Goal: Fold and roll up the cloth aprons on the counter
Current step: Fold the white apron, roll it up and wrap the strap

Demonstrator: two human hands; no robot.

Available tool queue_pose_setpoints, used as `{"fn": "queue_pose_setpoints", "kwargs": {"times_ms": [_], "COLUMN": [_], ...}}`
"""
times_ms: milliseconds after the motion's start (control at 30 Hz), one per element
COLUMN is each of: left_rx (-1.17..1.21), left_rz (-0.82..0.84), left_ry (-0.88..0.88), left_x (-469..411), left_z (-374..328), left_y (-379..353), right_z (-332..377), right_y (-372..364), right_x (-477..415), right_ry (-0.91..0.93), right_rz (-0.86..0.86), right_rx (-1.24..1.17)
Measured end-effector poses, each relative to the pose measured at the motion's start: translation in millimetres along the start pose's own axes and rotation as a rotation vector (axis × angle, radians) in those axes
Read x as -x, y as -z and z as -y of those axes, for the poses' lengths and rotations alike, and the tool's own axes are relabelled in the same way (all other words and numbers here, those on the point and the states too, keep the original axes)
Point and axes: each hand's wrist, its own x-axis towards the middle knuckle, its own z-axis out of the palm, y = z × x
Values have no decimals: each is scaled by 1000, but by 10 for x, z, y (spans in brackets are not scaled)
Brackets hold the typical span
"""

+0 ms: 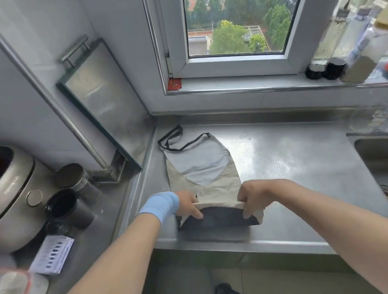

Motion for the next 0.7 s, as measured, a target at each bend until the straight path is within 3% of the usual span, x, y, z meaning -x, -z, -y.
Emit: {"fn": "queue_pose_setpoints", "kwargs": {"times_ms": [67,200,400,567,700], "left_rx": [68,220,398,389,290], "left_rz": [-5,-132,-457,-605,-644], "left_ry": [10,-14,64,116,108], "left_x": [13,-128,-557,-1024,-1388], "left_z": [33,223,495,693,808], "left_y": [211,443,603,798,921], "right_z": [-45,-112,-47,-26,-44], "right_y": [208,478,649,800,926], "right_x": [1,-237,-915,-1526,-1950], "right_ry": [-1,46,94,97,18], "right_rz": [-8,-264,-609,-696,-665], "right_rx": [-179,-465,-190,-123,-13]}}
